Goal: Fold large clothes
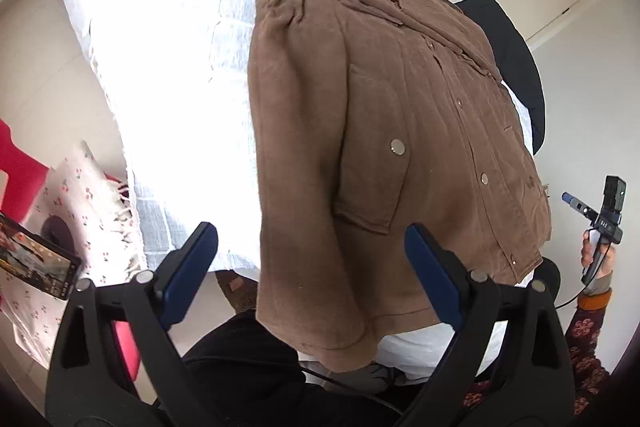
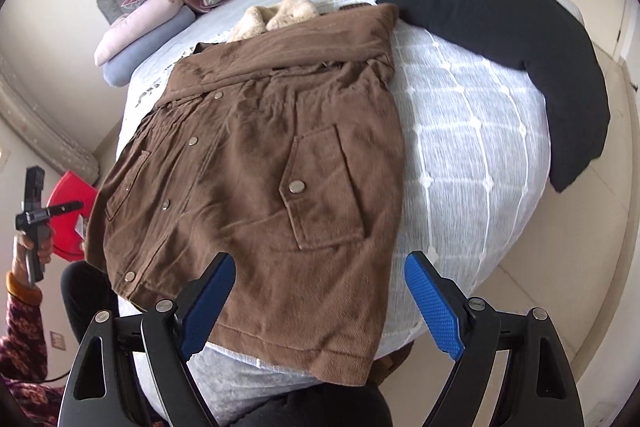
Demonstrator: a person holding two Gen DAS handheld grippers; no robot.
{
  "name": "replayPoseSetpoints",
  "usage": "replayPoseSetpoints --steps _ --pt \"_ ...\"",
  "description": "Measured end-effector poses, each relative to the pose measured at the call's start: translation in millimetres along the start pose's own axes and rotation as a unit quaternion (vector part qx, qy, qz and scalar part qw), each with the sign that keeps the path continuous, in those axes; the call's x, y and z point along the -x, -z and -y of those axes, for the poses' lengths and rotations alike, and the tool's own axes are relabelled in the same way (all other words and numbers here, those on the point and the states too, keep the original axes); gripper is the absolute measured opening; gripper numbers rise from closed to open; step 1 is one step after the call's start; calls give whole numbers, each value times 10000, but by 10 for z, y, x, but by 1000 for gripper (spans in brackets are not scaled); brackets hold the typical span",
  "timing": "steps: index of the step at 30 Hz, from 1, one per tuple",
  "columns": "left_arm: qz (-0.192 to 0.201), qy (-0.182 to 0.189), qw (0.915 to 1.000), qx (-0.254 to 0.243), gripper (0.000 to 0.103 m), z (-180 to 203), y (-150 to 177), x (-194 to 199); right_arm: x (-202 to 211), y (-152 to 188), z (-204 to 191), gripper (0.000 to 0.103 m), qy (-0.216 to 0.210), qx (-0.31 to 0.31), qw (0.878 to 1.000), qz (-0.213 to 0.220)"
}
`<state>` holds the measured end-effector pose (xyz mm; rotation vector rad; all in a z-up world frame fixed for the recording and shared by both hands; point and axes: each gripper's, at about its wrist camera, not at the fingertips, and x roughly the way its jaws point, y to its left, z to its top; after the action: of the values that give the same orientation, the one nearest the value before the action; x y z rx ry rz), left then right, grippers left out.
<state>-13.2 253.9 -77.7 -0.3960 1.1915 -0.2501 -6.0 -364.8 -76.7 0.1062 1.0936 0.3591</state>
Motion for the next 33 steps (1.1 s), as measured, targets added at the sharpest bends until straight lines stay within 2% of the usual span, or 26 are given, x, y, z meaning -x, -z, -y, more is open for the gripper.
replayPoseSetpoints --steps 2,5,7,9,15,20,22,23,26,27,28,30,33 --pt "-72 278 9994 184 88 -146 49 -103 -48 14 81 88 -65 -126 9999 -12" --pt "-232 808 9954 452 70 -292 118 -261 -166 40 222 88 -171 -403 9990 -34" --pt "-427 1006 9922 601 55 -346 155 -365 -275 48 346 88 -255 -674 9974 -65" --pt "-594 1181 9890 661 48 -340 222 -451 -398 72 464 88 -402 -953 9946 -122" --pt "-614 1199 9899 439 48 -253 323 -437 -653 203 543 87 -693 -1234 9890 -431" --pt "-813 1167 9891 390 48 -241 356 -454 -649 306 493 85 -864 -1216 9877 -460" --pt "-864 1143 9891 344 48 -222 347 -452 -624 357 493 79 -958 -1259 9862 -483" --pt "-868 1130 9892 329 46 -210 360 -436 -611 383 485 72 -1021 -1287 9852 -495" --pt "-869 1129 9890 390 38 -169 381 -403 -544 460 445 44 -1335 -1359 9804 -496" --pt "-848 1134 9887 482 32 -136 393 -394 -516 477 421 31 -1381 -1351 9801 -460" --pt "-807 1172 9883 544 26 -139 403 -359 -478 480 403 24 -1502 -1359 9784 -409" --pt "-637 1267 9881 599 19 -97 375 -252 -404 458 369 16 -1583 -1360 9775 -303" --pt "-376 1427 9879 467 16 66 281 -53 -221 336 260 13 -1691 -1266 9774 -27"
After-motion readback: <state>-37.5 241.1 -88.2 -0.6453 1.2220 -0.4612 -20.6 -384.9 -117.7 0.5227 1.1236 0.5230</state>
